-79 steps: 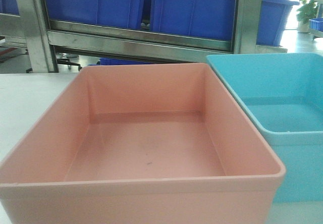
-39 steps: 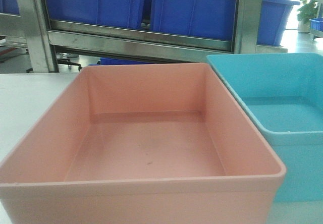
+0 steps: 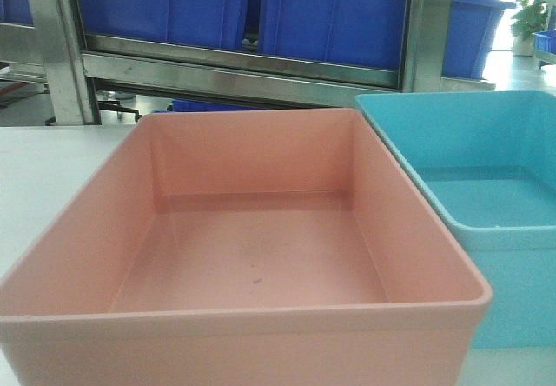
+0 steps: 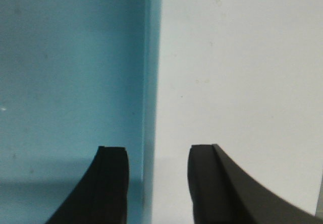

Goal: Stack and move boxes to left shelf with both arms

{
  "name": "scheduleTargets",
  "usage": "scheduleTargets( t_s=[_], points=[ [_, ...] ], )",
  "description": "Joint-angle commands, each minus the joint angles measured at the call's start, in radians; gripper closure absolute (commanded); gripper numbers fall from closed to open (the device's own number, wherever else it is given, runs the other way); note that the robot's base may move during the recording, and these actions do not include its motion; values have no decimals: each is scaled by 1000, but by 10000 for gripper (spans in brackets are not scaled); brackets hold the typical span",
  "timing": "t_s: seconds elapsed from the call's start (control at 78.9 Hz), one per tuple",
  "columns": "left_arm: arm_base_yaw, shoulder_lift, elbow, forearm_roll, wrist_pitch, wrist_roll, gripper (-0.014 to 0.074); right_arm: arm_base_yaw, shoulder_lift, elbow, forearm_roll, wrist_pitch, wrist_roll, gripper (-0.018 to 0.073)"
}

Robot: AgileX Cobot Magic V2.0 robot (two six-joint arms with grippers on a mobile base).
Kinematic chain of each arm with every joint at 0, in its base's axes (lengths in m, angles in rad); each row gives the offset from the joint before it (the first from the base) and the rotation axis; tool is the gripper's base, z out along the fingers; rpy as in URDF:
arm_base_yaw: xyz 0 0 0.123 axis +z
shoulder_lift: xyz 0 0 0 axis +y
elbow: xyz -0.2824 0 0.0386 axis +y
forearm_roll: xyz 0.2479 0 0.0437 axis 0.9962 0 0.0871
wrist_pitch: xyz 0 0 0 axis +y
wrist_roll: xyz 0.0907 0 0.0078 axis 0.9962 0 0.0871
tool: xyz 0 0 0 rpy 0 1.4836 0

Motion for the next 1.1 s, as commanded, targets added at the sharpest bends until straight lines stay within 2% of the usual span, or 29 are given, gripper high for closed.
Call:
scheduleTargets(
  t_s=[0.0, 0.127, 0.317, 0.367, 0.671, 0.836, 0.95, 1.026, 1.09],
  points=[
    [-1, 3, -29, -12, -73, 1, 230, -9, -17, -36, -1, -35, -17, 197],
    [-1, 3, -29, -12, -73, 1, 230, -9, 13, -36, 0, -42, -23, 233],
    [-1, 3, -29, -12, -73, 1, 230, -14, 16, -47, 1, -33, -24, 524],
    [-1, 3, -29, -12, -73, 1, 230, -21, 11, -65, 1, -20, -27, 500],
    [-1, 3, -29, -12, -73, 1, 230, -95, -139, -150, 11, 20, -28, 503],
    [-1, 3, -29, -12, -73, 1, 230, -135, -239, -201, 104, 37, -27, 503],
    [-1, 3, -29, -12, -73, 1, 230, -142, -287, -263, 163, 115, -6, 503],
    [-1, 3, -29, -12, -73, 1, 230, -132, -311, -293, 210, 152, 35, 503],
    [-1, 3, -29, -12, -73, 1, 230, -106, -339, -305, 256, 168, 113, 503]
  ],
)
